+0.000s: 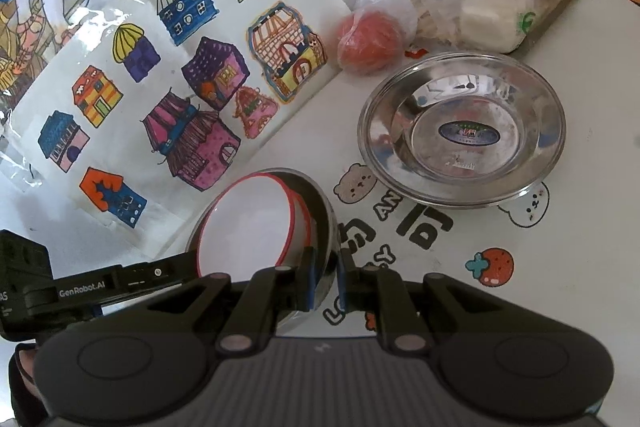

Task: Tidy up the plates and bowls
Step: 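Lift and carry the steel bowl of nested white bowls toward the plate stack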

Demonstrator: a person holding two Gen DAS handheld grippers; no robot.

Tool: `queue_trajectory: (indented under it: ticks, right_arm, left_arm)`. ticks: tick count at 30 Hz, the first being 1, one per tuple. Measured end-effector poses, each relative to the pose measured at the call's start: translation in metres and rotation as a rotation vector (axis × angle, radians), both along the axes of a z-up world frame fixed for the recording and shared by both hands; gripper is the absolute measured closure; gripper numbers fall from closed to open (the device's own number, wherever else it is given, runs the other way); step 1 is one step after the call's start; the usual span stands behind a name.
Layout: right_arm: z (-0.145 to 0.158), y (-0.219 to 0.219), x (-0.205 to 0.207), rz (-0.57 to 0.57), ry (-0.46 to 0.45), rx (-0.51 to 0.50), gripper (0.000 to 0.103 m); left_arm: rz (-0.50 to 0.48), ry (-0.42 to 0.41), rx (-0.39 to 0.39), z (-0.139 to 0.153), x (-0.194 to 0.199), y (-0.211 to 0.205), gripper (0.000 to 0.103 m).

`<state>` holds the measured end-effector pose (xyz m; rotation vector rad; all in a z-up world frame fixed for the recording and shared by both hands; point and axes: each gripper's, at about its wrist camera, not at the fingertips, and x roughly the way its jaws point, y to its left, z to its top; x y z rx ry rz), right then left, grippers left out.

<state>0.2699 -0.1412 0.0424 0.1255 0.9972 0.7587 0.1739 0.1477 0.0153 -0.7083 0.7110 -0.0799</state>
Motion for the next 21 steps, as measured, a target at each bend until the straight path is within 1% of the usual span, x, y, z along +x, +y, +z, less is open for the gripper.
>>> queue_trajectory:
  ticks: [2, 4, 6, 7, 8, 10, 14, 17, 21]
  right_arm:
    - [0.002, 0.004, -0.001, -0.001, -0.004, -0.02, 0.089]
    - [0.004, 0.008, 0.0, -0.008, 0.0, -0.053, 0.086]
    - [0.007, 0.013, 0.001, -0.003, 0.001, -0.09, 0.086]
    - [0.008, 0.015, 0.001, -0.003, 0.007, -0.099, 0.088]
    - [0.008, 0.016, 0.002, -0.003, 0.017, -0.103, 0.089]
    - [0.008, 0.018, 0.003, -0.01, 0.024, -0.116, 0.091]
    - [0.009, 0.021, -0.001, -0.012, 0.005, -0.142, 0.092]
    - [0.009, 0.019, -0.003, -0.024, 0.009, -0.124, 0.093]
    - [0.011, 0.011, -0.004, -0.034, 0.02, -0.113, 0.092]
  left_arm:
    - [0.0, 0.0, 0.037, 0.004, 0.001, -0.005, 0.083]
    - [0.01, 0.012, 0.071, 0.008, 0.002, -0.01, 0.081]
    - [0.008, 0.021, 0.111, 0.012, 0.002, -0.014, 0.081]
    - [0.008, 0.029, 0.125, 0.014, 0.003, -0.016, 0.083]
    - [0.006, 0.035, 0.125, 0.015, 0.004, -0.016, 0.084]
    - [-0.001, 0.051, 0.127, 0.017, 0.006, -0.015, 0.085]
    - [0.005, 0.066, 0.12, 0.017, 0.008, -0.014, 0.086]
    - [0.005, 0.064, 0.144, 0.019, 0.008, -0.018, 0.087]
    - [-0.011, 0.07, 0.148, 0.019, 0.008, -0.021, 0.088]
